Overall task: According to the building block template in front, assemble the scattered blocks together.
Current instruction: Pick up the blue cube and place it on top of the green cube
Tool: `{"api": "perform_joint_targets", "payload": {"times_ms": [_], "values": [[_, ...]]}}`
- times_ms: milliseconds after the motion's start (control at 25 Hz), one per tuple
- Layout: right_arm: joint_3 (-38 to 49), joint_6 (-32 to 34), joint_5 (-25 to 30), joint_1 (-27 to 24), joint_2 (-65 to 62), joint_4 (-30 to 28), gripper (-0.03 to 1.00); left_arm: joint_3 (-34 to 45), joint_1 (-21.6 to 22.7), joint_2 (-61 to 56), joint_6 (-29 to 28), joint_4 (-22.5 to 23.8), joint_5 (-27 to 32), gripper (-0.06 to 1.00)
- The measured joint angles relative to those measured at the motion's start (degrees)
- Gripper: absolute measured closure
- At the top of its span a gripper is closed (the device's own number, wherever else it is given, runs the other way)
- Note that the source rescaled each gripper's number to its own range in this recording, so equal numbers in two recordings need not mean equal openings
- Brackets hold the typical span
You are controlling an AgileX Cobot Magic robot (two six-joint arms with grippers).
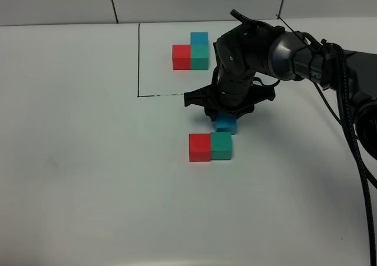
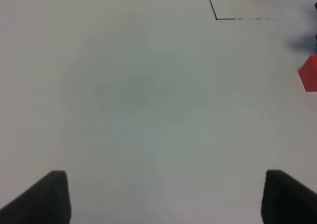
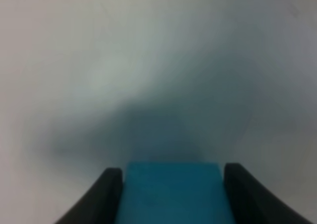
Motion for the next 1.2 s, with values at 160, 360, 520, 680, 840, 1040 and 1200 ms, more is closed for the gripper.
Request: {"api": "perform_joint_targets", "payload": {"times_ms": [160,360,520,680,840,1040,1200], "values": [[0.0,0.0,-0.3,0.0,0.4,0.5,0.96,0.0,0.0,0.0,0.0,0.0,0.0,0.19],[-0.4,0.0,-0.6,0.4,1.1,0.5,0.96,0.0,0.0,0.0,0.0,0.0,0.0,0.19],[-0.4,0.0,-0.6,0.4,1.2,0.9,0.96,0.0,0.0,0.0,0.0,0.0,0.0,0.19],[-0.5,0.9,-0.7,0.4,1.3,1.1,0.96,0.0,0.0,0.0,0.0,0.0,0.0,0.19],[-0.5,1.4,-1.3,0.4,1.3,2.4,0.96,0.0,0.0,0.0,0.0,0.0,0.0,0.19],[-0.5,1.9,-1.4,0.4,1.3,2.6,0.96,0.0,0.0,0.0,0.0,0.0,0.0,0.19],[-0.6,2.1,-0.9,0.4,1.3,2.5,0.96,0.0,0.0,0.0,0.0,0.0,0.0,0.19]]}}
